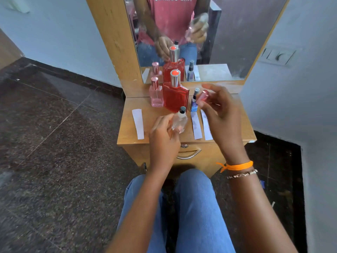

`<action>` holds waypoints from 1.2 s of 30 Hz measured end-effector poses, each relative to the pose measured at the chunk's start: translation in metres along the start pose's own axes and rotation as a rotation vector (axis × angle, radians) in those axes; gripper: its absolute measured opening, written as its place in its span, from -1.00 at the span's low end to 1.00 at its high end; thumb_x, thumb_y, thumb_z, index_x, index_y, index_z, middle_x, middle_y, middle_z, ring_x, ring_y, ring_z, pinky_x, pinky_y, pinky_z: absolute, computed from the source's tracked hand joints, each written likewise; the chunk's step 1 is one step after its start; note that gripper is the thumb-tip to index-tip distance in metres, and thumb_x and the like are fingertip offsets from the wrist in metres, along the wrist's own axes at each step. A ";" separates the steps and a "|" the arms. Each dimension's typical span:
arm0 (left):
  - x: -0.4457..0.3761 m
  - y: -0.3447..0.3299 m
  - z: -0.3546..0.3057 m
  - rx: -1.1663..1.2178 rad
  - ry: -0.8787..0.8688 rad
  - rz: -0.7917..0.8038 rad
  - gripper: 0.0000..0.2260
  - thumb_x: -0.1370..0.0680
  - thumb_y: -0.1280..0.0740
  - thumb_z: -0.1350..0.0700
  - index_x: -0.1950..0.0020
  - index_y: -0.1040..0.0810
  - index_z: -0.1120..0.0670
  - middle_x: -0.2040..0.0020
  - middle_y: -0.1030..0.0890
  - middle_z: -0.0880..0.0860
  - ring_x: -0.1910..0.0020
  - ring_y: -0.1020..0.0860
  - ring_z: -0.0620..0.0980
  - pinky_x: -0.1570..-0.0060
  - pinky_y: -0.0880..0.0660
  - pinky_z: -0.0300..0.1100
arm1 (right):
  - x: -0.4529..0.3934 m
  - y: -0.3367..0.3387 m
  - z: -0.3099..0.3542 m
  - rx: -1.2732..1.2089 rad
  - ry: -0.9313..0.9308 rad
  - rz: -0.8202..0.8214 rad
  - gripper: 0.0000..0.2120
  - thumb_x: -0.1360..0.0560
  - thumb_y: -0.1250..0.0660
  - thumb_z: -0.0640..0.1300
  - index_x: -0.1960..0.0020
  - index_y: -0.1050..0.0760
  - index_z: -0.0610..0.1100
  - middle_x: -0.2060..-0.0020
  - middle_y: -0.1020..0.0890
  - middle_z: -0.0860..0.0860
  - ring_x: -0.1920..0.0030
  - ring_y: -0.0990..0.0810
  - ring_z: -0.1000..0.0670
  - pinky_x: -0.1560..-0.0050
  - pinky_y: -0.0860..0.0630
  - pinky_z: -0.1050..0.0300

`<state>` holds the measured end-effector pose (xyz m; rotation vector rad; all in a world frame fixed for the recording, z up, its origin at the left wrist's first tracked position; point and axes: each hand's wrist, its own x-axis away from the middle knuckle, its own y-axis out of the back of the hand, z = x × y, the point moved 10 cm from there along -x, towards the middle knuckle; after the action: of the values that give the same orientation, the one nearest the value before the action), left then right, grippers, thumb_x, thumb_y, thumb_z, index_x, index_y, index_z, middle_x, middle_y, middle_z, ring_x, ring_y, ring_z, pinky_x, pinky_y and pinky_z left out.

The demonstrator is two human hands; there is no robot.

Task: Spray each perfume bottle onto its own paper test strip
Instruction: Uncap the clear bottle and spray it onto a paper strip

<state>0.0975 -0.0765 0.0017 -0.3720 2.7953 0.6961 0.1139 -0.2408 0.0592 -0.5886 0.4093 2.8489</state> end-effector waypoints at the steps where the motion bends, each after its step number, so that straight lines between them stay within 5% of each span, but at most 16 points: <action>1: 0.001 -0.002 -0.001 0.024 0.009 0.012 -0.68 -0.45 -0.39 0.34 -0.17 -0.55 0.11 -0.06 -0.57 0.01 -0.05 -0.57 -0.11 -0.09 -0.53 -0.25 | 0.001 0.010 -0.008 0.056 -0.004 -0.025 -0.72 -0.47 -0.34 -0.33 -0.10 -0.48 -0.05 0.16 -0.59 0.14 0.08 -0.59 0.18 -0.02 -0.49 0.36; 6: 0.004 -0.010 -0.005 0.067 0.026 0.058 -0.70 -0.45 -0.40 0.30 -0.17 -0.54 0.15 -0.09 -0.57 0.02 -0.06 -0.55 -0.16 -0.09 -0.48 -0.40 | 0.012 0.045 -0.069 0.392 -0.159 -0.070 -0.79 -0.48 -0.33 -0.36 -0.10 -0.51 -0.22 0.04 -0.60 -0.13 0.04 -0.57 -0.09 0.11 -0.39 0.32; 12: 0.008 -0.021 -0.009 0.106 0.040 0.095 -0.72 -0.47 -0.38 0.29 -0.17 -0.54 0.14 -0.09 -0.56 0.00 -0.09 -0.55 -0.12 -0.12 -0.49 -0.34 | 0.025 0.039 -0.094 0.390 -0.241 -0.026 -0.67 -0.49 -0.30 -0.38 -0.23 -0.42 -0.20 -0.01 -0.59 -0.13 0.04 -0.57 -0.06 -0.01 -0.50 0.13; 16: 0.010 -0.035 -0.013 0.117 0.059 0.141 -0.70 -0.50 -0.35 0.31 -0.21 -0.52 0.12 -0.10 -0.52 -0.04 -0.09 -0.52 -0.18 -0.09 -0.41 -0.49 | 0.029 0.051 -0.088 0.439 -0.214 -0.087 -0.64 -0.48 -0.35 -0.31 -0.26 -0.41 -0.21 -0.12 -0.55 -0.13 -0.12 -0.52 -0.10 -0.18 -0.47 -0.02; 20: 0.009 -0.040 -0.014 0.119 0.060 0.194 -0.68 -0.53 -0.31 0.28 -0.27 -0.49 0.11 -0.16 -0.52 -0.01 -0.14 -0.48 -0.19 -0.05 -0.34 -0.59 | 0.034 0.047 -0.053 0.234 -0.044 -0.081 -0.66 -0.53 -0.30 -0.24 -0.28 -0.40 -0.05 -0.13 -0.54 0.04 -0.12 -0.52 0.09 -0.09 -0.44 0.35; 24: 0.007 -0.053 -0.024 0.168 0.045 0.281 -0.70 -0.53 -0.32 0.26 -0.27 -0.51 0.12 -0.16 -0.56 0.05 -0.16 -0.53 -0.08 -0.14 -0.48 -0.28 | 0.039 0.016 -0.046 -0.073 -0.092 0.195 -0.59 -0.53 -0.32 -0.24 -0.29 -0.37 0.11 -0.12 -0.56 0.07 -0.12 -0.57 0.06 -0.11 -0.50 0.28; 28: 0.007 -0.067 -0.035 0.170 -0.008 0.388 -0.72 -0.51 -0.36 0.22 -0.23 -0.55 0.13 -0.09 -0.60 0.07 -0.11 -0.55 -0.04 -0.11 -0.52 -0.13 | 0.037 0.025 -0.050 -0.095 -0.113 0.125 -0.59 -0.50 -0.35 -0.28 -0.16 -0.43 0.18 -0.03 -0.59 0.06 0.00 -0.60 0.08 0.03 -0.51 0.31; 32: 0.005 -0.075 -0.040 -0.167 -0.148 0.353 -0.65 -0.55 -0.30 0.15 -0.34 -0.45 0.14 -0.26 -0.53 0.08 -0.25 -0.43 0.02 -0.21 -0.34 -0.22 | 0.036 0.048 -0.060 -0.090 -0.142 -0.007 -0.55 -0.48 -0.37 -0.29 -0.17 -0.41 0.19 0.03 -0.57 0.12 0.06 -0.58 0.11 0.06 -0.49 0.38; 36: 0.010 -0.095 -0.036 -0.509 -0.278 0.396 -0.69 -0.61 -0.19 0.12 -0.35 -0.44 0.12 -0.40 -0.42 0.03 -0.36 -0.28 0.07 -0.30 -0.26 -0.04 | 0.033 0.061 -0.063 -0.064 -0.152 -0.090 -0.55 -0.47 -0.40 -0.24 -0.25 -0.38 0.10 0.02 -0.56 0.14 0.05 -0.60 0.11 0.00 -0.52 0.30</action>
<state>0.1101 -0.1775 -0.0105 0.1969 2.4146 1.4311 0.0911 -0.3133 0.0034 -0.3866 0.2603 2.8041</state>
